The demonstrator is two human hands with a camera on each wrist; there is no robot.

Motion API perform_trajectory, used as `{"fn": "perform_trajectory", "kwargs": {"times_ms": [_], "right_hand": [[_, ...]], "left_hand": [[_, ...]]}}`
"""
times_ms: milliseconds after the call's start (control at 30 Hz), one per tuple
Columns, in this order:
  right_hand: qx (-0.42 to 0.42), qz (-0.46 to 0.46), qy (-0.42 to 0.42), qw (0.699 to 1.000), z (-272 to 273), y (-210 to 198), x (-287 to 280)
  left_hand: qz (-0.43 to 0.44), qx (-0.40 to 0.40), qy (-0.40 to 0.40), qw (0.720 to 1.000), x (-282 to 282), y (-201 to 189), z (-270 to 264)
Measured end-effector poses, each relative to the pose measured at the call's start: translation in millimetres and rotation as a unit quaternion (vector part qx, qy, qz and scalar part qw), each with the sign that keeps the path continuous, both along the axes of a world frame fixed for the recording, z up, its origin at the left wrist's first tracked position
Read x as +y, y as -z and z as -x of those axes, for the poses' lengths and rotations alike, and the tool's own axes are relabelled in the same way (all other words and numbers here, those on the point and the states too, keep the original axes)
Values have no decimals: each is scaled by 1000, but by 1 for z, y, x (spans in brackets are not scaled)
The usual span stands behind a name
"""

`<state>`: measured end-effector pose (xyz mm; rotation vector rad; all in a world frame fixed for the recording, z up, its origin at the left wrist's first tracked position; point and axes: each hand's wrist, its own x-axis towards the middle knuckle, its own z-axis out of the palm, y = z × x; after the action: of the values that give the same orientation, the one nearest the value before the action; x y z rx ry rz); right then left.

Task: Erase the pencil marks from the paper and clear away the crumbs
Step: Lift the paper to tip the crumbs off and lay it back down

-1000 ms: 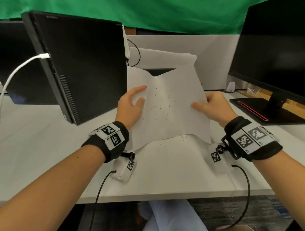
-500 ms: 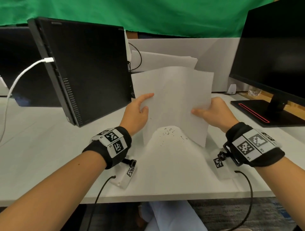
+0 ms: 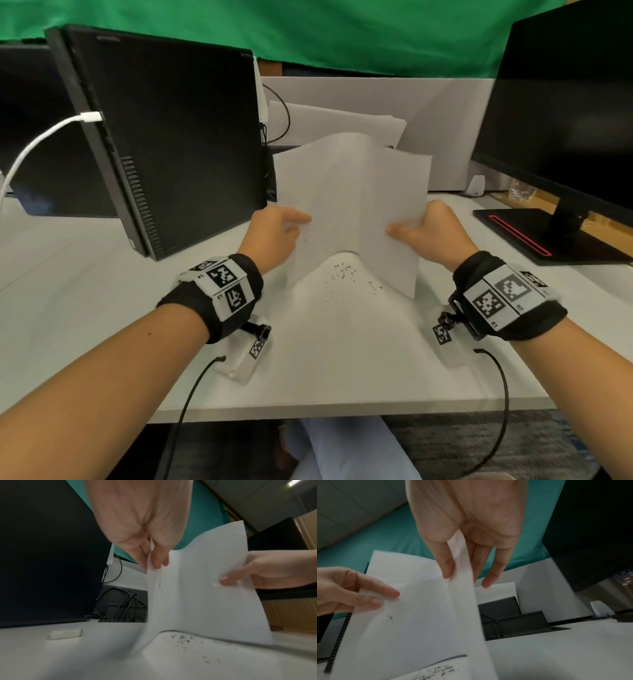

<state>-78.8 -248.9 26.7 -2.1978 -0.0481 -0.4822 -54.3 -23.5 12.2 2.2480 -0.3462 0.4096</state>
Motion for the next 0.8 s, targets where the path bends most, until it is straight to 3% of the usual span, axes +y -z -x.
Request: {"fn": "perform_trajectory", "kwargs": {"times_ms": [133, 367, 467, 633, 800], "right_hand": [[-57, -36, 10, 998, -1, -6, 0], [-81, -54, 7, 995, -6, -11, -1], [-88, -78, 9, 993, -8, -13, -6], [-85, -73, 17, 994, -12, -13, -16], [-87, -82, 16, 993, -15, -10, -17]], "left_hand": [[50, -74, -61, 994, 4, -7, -4], [101, -116, -108, 982, 8, 0, -14], [93, -89, -88, 988, 5, -2, -17], [38, 34, 15, 999, 1, 2, -13], [98, -39, -14, 994, -8, 1, -18]]}}
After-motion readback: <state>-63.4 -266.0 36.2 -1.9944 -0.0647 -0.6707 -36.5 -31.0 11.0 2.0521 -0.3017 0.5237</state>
